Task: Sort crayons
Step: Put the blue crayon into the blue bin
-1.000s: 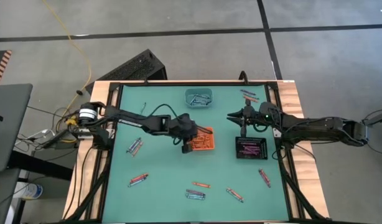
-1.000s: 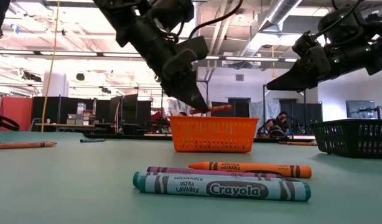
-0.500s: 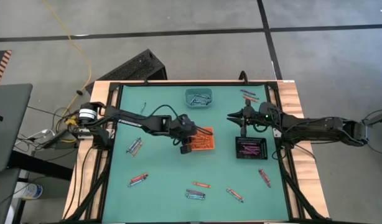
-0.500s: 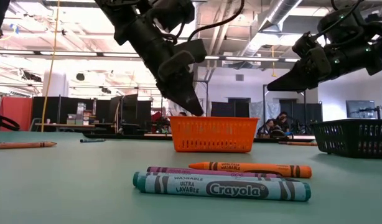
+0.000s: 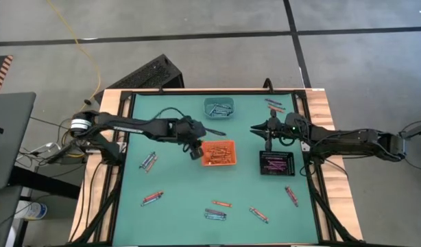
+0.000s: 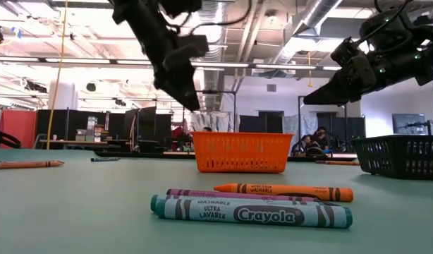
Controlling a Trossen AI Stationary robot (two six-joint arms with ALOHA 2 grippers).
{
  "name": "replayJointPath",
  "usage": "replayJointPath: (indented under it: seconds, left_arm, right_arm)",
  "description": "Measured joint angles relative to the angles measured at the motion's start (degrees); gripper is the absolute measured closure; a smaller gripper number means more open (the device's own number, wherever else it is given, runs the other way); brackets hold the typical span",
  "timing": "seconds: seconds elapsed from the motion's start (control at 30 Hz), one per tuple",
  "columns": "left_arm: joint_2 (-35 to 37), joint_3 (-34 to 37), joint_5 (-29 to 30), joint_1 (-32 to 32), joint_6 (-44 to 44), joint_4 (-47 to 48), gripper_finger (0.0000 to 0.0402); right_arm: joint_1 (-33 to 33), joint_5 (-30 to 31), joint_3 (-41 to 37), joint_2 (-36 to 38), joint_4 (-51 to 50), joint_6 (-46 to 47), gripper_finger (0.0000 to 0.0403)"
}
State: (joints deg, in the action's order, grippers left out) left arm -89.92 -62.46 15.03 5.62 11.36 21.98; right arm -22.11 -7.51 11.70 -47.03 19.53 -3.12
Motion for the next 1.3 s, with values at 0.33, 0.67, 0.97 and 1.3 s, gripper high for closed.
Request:
replayJointPath:
  seconds: [0.33,0.67,0.97,1.3]
  left_arm:
    - [4.69,0.12,7.91,11.62,15.15,27.95,0.0287]
    - [4.82,9.21,-3.04,30.00,14.59,24.55,0.0287]
    - [4.82,14.98,-3.71,33.99,11.91,16.03,0.0288]
    - [4.82,21.17,-2.57,37.59,11.83,9.24,0.0288]
  right_arm:
    - [1.24,-0.02,0.00,0.00,-0.28,-0.32,0.0332]
    - [1.49,-0.04,0.00,0.00,-0.96,-0.65,0.0332]
    - [1.49,-0.04,0.00,0.00,-1.53,-1.88,0.0332]
    - [1.49,-0.04,0.00,0.00,-1.53,-1.86,0.0332]
